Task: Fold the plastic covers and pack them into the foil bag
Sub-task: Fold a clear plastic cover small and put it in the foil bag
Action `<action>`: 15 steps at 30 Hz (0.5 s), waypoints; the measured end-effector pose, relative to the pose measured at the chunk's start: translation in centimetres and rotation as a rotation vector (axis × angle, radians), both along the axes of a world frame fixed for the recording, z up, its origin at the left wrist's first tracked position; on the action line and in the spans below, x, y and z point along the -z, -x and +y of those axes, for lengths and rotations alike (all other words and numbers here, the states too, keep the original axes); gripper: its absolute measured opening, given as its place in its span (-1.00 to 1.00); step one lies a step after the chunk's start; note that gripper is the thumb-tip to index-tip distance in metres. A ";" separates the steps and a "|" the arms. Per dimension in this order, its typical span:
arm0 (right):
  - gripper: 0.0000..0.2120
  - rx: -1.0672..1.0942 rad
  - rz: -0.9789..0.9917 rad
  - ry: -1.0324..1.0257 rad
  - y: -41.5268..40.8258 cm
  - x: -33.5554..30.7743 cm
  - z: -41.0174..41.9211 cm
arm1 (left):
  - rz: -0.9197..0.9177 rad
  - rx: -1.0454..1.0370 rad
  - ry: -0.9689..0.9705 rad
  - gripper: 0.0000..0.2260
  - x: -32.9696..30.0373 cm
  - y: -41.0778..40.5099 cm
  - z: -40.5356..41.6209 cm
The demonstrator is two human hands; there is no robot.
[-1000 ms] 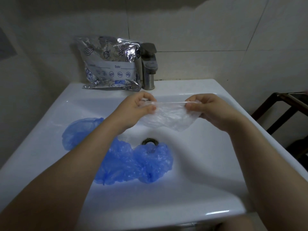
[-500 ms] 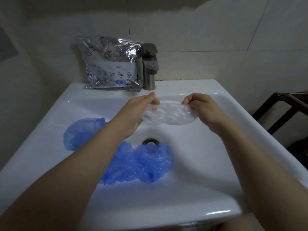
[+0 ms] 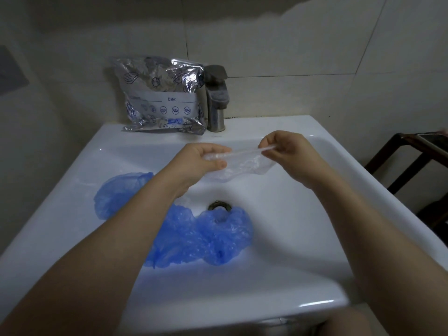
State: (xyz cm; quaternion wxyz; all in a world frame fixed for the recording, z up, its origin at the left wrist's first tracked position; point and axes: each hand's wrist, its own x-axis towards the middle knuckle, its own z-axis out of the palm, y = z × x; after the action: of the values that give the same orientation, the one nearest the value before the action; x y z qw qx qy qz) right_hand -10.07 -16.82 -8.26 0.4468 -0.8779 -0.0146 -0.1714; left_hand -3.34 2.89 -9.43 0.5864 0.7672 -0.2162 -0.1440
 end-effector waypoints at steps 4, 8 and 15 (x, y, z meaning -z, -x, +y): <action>-0.77 0.004 0.056 0.031 -0.2 0.4 -0.3 | -0.081 -0.044 -0.032 -0.82 0.1 0.0 -0.3; -0.80 -0.160 0.122 -0.297 -0.1 1.1 -0.8 | -0.156 0.002 -0.051 -0.91 -0.1 0.1 0.1; -0.85 -0.207 0.133 -0.747 -0.2 1.2 -2.3 | -0.167 0.079 0.060 -0.79 -0.7 0.5 0.2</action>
State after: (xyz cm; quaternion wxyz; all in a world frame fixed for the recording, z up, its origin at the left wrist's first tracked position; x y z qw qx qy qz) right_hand -9.83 -19.09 -9.49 0.7506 -0.6578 -0.0107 -0.0619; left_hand -3.81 3.11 -8.74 0.5828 0.7496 -0.2986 -0.0963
